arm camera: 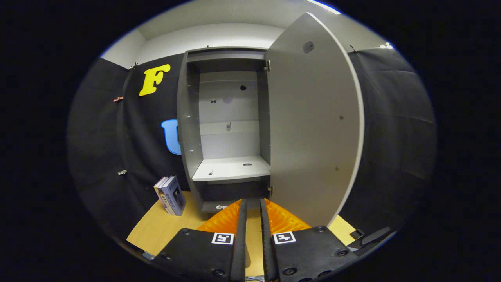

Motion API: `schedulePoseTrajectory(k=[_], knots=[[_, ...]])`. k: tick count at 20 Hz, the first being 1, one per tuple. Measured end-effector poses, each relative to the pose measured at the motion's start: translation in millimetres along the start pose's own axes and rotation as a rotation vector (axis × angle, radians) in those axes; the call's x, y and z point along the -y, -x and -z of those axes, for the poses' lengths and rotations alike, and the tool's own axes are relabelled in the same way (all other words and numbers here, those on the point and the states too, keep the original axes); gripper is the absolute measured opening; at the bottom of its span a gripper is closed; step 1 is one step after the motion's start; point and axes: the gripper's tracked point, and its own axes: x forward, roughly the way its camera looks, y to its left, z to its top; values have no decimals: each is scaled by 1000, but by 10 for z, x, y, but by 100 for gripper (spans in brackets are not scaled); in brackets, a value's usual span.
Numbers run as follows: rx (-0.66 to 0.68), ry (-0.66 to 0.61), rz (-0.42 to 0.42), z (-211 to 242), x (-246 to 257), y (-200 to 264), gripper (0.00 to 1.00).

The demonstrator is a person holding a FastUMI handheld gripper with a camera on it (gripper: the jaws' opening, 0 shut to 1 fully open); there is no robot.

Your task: Open the shoe cabinet door, grab the shoes and put them into the shoe cabinet, then close the shoe cabinet door.

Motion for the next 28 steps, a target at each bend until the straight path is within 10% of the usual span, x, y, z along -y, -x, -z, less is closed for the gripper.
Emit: schedulePoseTrajectory(k=[18, 28], knots=[[-471, 128, -150, 3330, -667, -829, 23], [-604, 175, -170, 4001, -683, -1124, 23]])
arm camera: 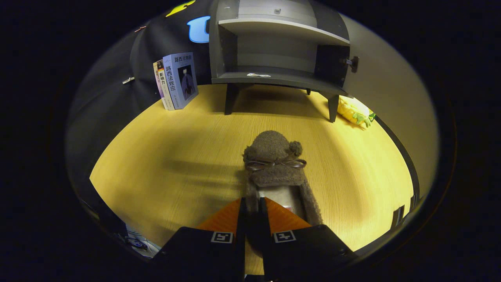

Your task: Open the shoe cabinet door, grab the shoes and put them into the shoe cabinet, then close the shoe cabinet door.

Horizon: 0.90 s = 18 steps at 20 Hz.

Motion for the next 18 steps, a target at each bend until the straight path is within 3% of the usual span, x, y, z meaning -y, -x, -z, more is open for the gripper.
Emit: schedulePoseTrajectory(k=[10, 14, 17, 18], knots=[[-6, 44, -5, -194, 35, -437, 23], [63, -104, -63, -294, 55, -462, 23], [85, -102, -67, -291, 55, -449, 22], [71, -92, -69, -284, 31, -373, 5]])
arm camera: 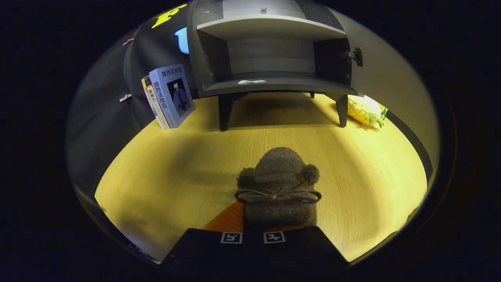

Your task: Open the shoe cabinet door, grab the shoes and put them into the shoe cabinet, then close the shoe cabinet door.

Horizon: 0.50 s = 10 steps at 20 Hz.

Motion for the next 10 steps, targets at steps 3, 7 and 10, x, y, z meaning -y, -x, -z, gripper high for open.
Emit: schedulePoseTrajectory(k=[3, 7, 10], knots=[[-1, -11, 5, 8, 25, -100, 5], [30, -5, -4, -173, 28, 81, 5], [71, 17, -19, -495, 23, 308, 5]])
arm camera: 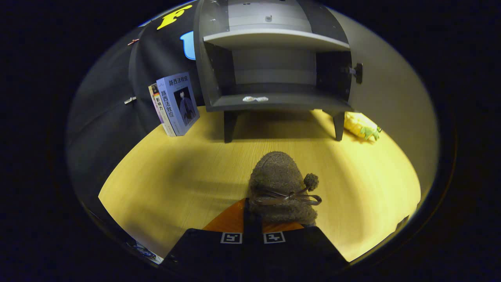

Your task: Open the shoe cabinet door, grab the shoes and put them into the shoe cabinet, then close the shoe cabinet door.

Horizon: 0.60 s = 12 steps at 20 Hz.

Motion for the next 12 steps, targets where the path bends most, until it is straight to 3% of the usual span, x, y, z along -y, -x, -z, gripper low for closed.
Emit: schedulePoseTrajectory(k=[12], knots=[[220, 19, 30, -2110, 327, 1164, 5]])
